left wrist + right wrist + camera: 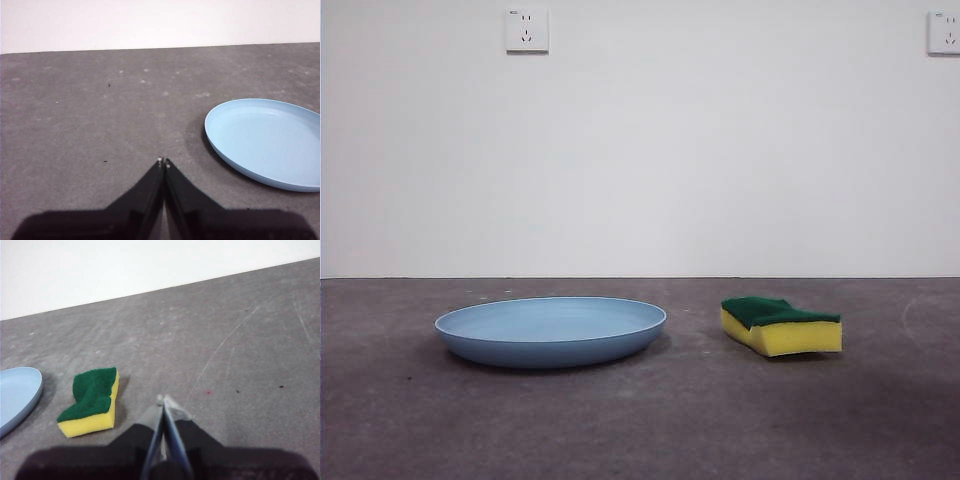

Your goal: Pick up the plate,pick up the cloth,clean the plate with the cloth

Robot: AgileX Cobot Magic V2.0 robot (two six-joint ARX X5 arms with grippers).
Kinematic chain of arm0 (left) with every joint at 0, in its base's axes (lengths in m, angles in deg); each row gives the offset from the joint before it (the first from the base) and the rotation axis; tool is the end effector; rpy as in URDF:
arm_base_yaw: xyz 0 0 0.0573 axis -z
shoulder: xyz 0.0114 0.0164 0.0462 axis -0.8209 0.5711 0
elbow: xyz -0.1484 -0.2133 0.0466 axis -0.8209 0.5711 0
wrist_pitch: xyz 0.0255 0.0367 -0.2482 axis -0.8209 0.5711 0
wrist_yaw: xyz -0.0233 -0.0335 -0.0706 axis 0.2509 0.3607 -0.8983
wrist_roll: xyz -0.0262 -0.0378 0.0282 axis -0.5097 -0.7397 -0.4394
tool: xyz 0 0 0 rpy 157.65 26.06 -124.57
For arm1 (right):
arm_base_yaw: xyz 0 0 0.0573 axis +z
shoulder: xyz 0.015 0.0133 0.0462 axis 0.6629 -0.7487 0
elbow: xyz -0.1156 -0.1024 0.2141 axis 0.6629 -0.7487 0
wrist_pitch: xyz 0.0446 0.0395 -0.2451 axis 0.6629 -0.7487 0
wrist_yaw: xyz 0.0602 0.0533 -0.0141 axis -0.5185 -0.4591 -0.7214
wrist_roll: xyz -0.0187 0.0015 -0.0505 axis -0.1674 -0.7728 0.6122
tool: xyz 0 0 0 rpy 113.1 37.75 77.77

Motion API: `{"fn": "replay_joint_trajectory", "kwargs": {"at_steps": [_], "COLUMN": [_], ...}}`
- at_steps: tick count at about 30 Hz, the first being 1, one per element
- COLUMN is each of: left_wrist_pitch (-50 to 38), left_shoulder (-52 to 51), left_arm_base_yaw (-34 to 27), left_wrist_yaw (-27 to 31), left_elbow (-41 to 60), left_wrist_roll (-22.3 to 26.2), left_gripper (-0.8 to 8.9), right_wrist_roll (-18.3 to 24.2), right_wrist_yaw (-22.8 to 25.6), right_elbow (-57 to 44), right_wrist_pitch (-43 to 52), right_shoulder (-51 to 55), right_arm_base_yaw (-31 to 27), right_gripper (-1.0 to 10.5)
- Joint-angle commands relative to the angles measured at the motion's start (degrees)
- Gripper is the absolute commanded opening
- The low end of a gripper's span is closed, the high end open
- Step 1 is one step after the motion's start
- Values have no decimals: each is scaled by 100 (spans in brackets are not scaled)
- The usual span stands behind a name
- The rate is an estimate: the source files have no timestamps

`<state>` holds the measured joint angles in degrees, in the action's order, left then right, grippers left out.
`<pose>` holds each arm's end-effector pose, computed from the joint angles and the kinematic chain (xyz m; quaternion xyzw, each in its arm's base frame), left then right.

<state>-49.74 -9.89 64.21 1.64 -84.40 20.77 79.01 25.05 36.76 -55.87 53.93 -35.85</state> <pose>0.0942 -0.0142 0.1512 -0.0068 0.0870 -0.0650 0.9941 0.0953 0.0109 0.1522 0.0840 0.0846 0.0668 0.9906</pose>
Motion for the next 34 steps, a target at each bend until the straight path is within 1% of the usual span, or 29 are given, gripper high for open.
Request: {"fn": "replay_joint_trajectory", "kwargs": {"at_steps": [1, 4, 9, 12, 17, 22, 25, 27, 31, 32, 34], "left_wrist_pitch": [-52, -33, -33, -33, -20, 63, 144, 199, 374, 474, 686], "left_shoulder": [-17, -17, -17, 15, 332, 1005, 1687, 2179, 3237, 3569, 4068], "left_arm_base_yaw": [-13, -13, -13, -13, -13, -13, -13, -13, -13, -13, -13], "left_wrist_yaw": [-31, -44, -179, -267, -348, -341, -348, -372, -673, -815, -1145], "left_elbow": [83, 83, 66, 39, -201, -785, -1316, -1681, -2468, -2717, -3097], "left_wrist_roll": [-2, -9, -44, -444, -903, -927, -927, -925, -885, -859, -859], "left_gripper": [-3, -3, -6, -6, -6, -6, -6, -6, -6, -6, -5], "right_wrist_roll": [-57, -111, -428, -619, -719, -719, -697, -581, -389, -269, -59], "right_wrist_yaw": [13, -13, -22, -22, -26, -90, -365, -603, -1211, -1405, -1637], "right_elbow": [-48, -48, -24, 133, 673, 1451, 2092, 2500, 3189, 3445, 3788], "right_wrist_pitch": [-72, -72, -83, -208, -459, -741, -964, -1034, -1152, -1287, -1554], "right_shoulder": [22, 22, 9, -116, -745, -1685, -2409, -2900, -3775, -4087, -4496], "right_arm_base_yaw": [7, 7, 7, 7, 7, 7, 7, 7, 4, 7, 7], "right_gripper": [1, 1, -9, -10, -10, -9, -9, -9, -8, -6, -2]}}
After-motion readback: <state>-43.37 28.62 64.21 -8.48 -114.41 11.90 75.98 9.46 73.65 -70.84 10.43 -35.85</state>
